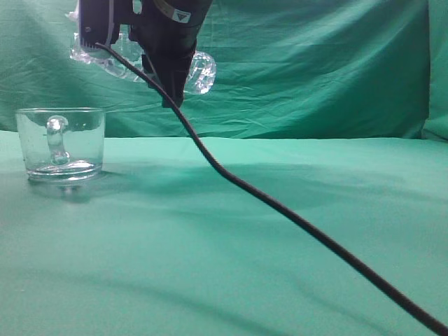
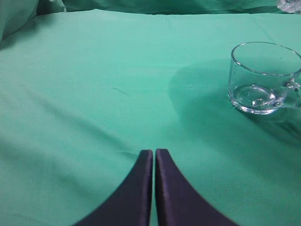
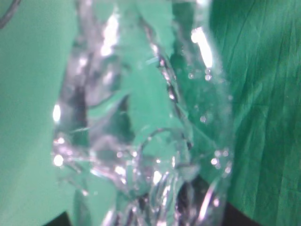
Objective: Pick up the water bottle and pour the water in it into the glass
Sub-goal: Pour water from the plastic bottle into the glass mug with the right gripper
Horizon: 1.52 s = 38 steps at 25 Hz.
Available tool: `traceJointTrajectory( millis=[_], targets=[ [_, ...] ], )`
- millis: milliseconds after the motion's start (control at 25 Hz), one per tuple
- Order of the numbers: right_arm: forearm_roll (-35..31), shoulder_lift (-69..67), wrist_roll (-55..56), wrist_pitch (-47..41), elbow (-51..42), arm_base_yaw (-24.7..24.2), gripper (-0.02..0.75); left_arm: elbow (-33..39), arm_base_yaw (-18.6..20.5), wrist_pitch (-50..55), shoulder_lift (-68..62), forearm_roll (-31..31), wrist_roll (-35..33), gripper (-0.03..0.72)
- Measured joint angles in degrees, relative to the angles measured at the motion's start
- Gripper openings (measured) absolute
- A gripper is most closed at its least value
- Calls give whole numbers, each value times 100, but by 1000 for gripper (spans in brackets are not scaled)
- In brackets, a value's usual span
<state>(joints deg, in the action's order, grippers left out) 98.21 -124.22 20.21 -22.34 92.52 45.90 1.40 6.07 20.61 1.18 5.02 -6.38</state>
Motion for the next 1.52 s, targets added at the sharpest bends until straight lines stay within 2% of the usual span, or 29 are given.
traceJointTrajectory(
  millis=[1520],
  targets=[
    [0, 0, -302, -232, 0, 0, 235, 0, 0, 0, 0, 0, 0, 0]
  ],
)
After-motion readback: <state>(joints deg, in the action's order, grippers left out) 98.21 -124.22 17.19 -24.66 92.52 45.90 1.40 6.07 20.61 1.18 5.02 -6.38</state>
